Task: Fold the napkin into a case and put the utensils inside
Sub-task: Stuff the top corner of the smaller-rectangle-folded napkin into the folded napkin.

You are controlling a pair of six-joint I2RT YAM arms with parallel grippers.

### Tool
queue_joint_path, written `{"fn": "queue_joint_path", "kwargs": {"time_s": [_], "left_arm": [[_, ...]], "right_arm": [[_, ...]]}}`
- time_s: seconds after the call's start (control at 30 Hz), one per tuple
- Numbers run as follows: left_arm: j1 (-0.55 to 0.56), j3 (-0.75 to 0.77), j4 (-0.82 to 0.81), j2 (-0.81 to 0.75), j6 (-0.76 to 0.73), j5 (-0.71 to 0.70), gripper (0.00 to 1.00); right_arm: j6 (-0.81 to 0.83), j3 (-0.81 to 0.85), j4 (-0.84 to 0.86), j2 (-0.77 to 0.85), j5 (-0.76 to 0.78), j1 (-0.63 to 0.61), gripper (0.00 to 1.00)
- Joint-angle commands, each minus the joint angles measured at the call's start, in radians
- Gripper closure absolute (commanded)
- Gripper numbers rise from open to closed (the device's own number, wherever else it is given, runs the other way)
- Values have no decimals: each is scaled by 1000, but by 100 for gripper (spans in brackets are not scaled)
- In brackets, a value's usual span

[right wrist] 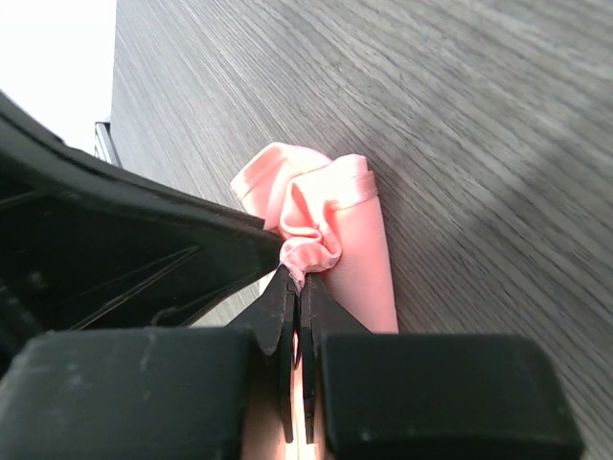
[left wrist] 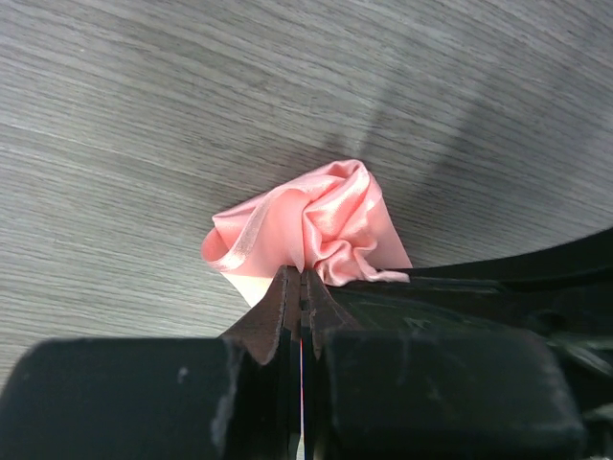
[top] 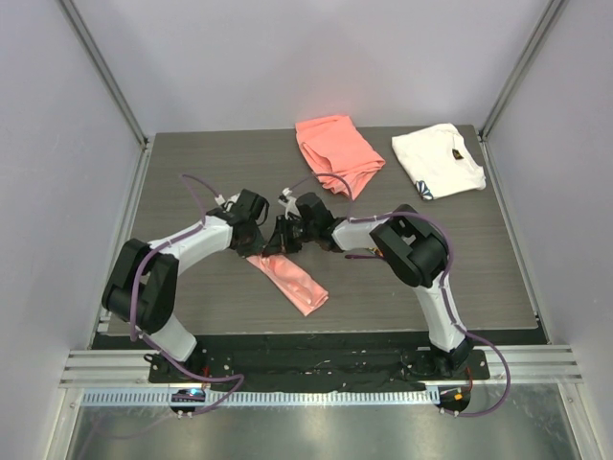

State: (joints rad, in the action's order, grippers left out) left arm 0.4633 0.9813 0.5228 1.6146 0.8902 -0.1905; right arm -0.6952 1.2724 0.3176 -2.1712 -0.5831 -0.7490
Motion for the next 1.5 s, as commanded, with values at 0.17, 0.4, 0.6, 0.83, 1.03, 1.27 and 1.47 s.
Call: {"fn": "queue_joint_path", "kwargs": {"time_s": [0.17, 0.4, 0.6, 0.83, 1.03, 1.27, 1.47], "left_arm": [[-3, -12, -69, -55, 45, 40, 100], [-8, -30, -52, -51, 61, 31, 100], [-11, -41, -40, -64, 62, 10, 100], [-14, -47, -30, -85, 61, 6, 100], [-15, -50, -37, -90, 64, 17, 100], [-15, -50, -36, -90, 62, 17, 100], [-15, -58, -53, -99, 72, 43, 100]], "right_arm": [[-41, 56, 35, -68, -32, -26, 98], [-75, 2, 57, -4, -98, 10, 70], [-157, -65, 177, 48, -136, 34, 61], [-247, -123, 290, 59, -170, 37, 55], [-297, -143, 370, 73, -179, 45, 53], [-369, -154, 469, 50, -204, 56, 52], [-395, -116, 515, -12, -207, 51, 54]]}}
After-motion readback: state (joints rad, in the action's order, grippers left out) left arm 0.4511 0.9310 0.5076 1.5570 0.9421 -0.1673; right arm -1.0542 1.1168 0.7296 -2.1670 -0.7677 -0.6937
